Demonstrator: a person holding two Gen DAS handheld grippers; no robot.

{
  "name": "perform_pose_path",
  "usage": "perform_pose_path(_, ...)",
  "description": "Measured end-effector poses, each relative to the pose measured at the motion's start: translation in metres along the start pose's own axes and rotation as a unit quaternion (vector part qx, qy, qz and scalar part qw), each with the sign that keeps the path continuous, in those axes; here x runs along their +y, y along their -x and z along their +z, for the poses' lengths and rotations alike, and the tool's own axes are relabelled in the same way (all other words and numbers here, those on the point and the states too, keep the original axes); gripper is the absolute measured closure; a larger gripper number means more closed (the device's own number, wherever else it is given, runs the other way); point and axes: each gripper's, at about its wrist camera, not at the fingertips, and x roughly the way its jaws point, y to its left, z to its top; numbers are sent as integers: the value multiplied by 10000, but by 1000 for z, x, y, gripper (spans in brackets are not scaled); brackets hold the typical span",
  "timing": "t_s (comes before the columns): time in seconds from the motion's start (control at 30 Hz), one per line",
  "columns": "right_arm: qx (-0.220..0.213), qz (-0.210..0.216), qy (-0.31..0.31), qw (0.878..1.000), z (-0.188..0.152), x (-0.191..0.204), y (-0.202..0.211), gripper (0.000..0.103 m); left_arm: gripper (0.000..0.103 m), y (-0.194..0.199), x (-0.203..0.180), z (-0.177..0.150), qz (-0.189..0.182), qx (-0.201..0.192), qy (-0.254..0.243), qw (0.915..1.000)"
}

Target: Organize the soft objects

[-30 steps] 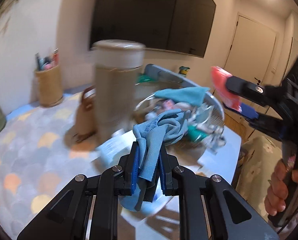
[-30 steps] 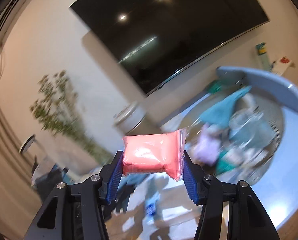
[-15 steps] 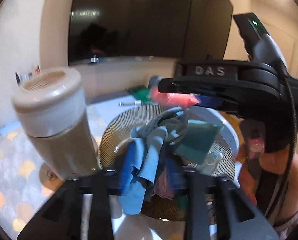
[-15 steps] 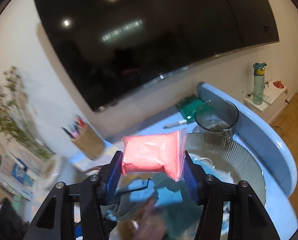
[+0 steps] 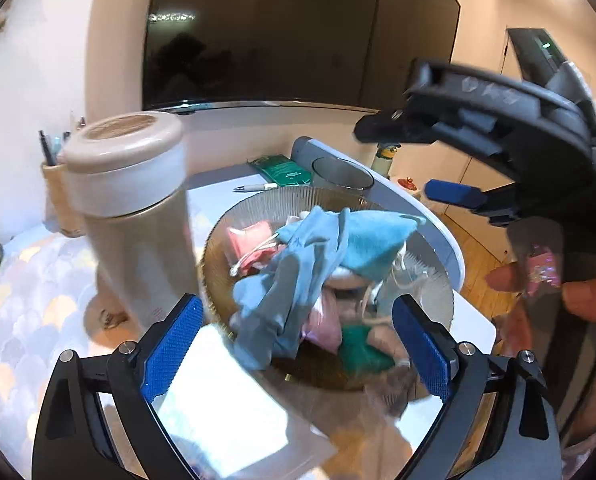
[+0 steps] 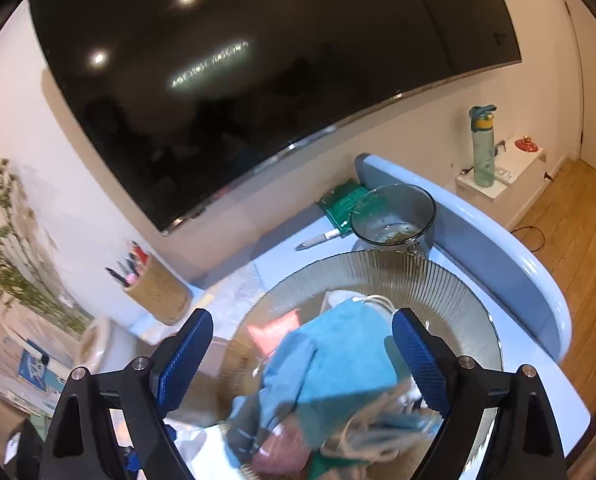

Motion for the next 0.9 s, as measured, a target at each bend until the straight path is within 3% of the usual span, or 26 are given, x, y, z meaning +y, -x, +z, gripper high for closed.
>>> perform_pose_path(0.2, -165, 114, 60, 9998, -31, 36, 35, 1, 4, 35, 29, -21, 219, 91, 32, 9997)
perform_pose_path(0.37, -78, 253, 172, 9995, -76, 83, 41, 0, 4, 55, 87, -41, 708, 438, 158, 9964)
perform_pose_path(0.47, 137, 377, 118, 9991, -107, 111, 29, 0, 4, 77, 128, -56, 1134, 445, 298, 9921)
perform_pose_path(0.63, 466, 520, 175, 9974, -155, 154, 0, 0, 4, 115, 215, -81, 1904, 370, 881, 9771)
perform_pose_path(0.77, 975, 601, 404, 9926, -194, 201, -38, 0, 4, 142, 283, -101, 2440, 247, 1521, 9574)
perform_pose_path(0.9, 1231, 505, 807, 9878, -232, 247, -65, 0, 4, 160, 323, -118, 2774, 194, 1892, 9418)
